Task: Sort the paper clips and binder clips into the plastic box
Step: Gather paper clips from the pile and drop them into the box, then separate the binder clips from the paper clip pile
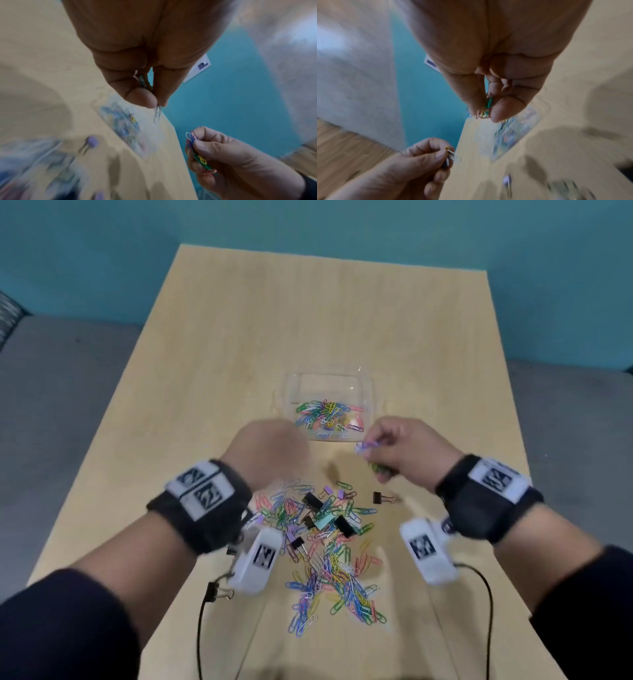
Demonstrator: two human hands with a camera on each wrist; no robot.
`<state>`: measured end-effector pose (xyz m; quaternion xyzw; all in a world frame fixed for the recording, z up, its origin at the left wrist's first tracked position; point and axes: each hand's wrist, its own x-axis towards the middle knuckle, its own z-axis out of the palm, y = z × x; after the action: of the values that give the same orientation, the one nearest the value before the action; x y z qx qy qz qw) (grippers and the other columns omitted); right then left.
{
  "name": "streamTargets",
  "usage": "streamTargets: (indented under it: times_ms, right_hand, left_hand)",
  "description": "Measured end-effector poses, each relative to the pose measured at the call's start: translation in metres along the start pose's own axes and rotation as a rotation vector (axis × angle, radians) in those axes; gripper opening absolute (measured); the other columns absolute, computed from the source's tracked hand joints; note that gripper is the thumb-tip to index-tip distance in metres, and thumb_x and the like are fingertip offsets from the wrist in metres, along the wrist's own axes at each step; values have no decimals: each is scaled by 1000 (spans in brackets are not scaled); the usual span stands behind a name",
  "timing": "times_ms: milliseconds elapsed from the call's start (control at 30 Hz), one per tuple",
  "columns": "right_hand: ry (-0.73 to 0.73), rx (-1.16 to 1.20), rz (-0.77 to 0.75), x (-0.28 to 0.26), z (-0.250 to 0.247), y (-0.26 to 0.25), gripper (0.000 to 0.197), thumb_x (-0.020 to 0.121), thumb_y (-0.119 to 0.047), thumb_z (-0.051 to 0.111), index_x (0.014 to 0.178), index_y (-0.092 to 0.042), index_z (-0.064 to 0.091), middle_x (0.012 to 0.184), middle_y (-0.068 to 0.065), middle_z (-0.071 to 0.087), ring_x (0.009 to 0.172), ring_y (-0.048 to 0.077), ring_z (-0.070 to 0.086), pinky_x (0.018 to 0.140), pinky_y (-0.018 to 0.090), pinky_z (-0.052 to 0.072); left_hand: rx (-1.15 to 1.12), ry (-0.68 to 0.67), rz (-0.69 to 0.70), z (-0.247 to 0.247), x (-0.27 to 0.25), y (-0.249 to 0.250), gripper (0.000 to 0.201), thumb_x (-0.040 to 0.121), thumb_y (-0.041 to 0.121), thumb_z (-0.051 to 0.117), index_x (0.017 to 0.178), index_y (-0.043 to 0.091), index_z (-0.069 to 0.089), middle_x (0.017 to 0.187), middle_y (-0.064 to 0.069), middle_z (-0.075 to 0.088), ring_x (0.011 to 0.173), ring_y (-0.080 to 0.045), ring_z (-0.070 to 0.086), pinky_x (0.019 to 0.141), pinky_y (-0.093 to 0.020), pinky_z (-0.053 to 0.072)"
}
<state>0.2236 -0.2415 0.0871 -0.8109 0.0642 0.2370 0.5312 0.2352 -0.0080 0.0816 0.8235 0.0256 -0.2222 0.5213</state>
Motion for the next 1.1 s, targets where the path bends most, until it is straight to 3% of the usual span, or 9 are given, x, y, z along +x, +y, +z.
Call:
streamTargets:
  times_ms: [100,167,233,300,467,667,800,900,1100]
  right_hand:
    - [130,-35,-3,49,-3,-19,21,83,3,66,72,-11,54,63,12,56,40,13,54,46,31,55]
    - [162,-76,-2,73,1,-28,22,82,2,66,70,-13,55,69,15,57,46,23,60,53,42,58]
    - [132,-95,10,84,7,-34,13,81,-5,69,77,-14,60,73,16,61,59,38,66,63,55,57]
    - [108,-124,27,84,9,-35,16,83,-14,68,99,-15,64,85,12,64,74,37,67,74,53,57]
    - [162,-584,-161,22,6,-2,33,89,-12,52,121,-13,61,118,11,63,105,30,59,91,40,46]
    - [-153,-1099,-324,-79,45,91,57,75,-7,40,131,-7,52,129,13,55,119,32,53,91,38,52]
    - [-190,-1207,-394,-84,58,120,70,73,-6,33,142,5,34,148,23,35,138,38,31,106,48,38]
    - [-198,-1230,-393,-70,63,113,76,71,-2,48,144,3,30,151,22,29,140,36,28,108,47,35]
    - [-299,-1359,-336,-62,68,103,73,86,-6,30,150,-4,-7,157,15,-16,146,29,-9,118,43,10]
  left_hand:
    - [108,101,46,0,48,21,18,81,2,66,68,13,62,55,-2,57,46,-16,58,51,-28,55]
    - [192,121,75,6,69,31,18,80,6,65,67,19,62,57,-2,59,52,-24,63,59,-36,57]
    - [259,87,72,12,77,38,8,82,12,64,83,19,67,67,-2,64,59,-25,65,67,-36,57]
    - [381,70,54,9,78,35,22,84,21,63,106,19,66,91,-3,68,76,-24,66,78,-33,54]
    - [518,222,110,-28,23,-12,29,88,24,60,116,19,64,112,-3,65,96,-21,61,83,-26,40]
    - [649,157,118,-14,-94,-101,33,82,26,52,110,17,67,111,-7,61,98,-28,59,87,-34,46]
    - [804,113,181,13,-140,-128,41,80,30,40,110,18,64,118,-9,59,101,-33,56,86,-39,51]
    - [901,76,252,33,-156,-131,42,79,29,42,113,18,62,121,-8,57,106,-30,53,88,-39,51]
    - [1076,-61,327,60,-167,-128,43,85,31,43,121,12,57,132,-16,51,122,-33,45,97,-45,45]
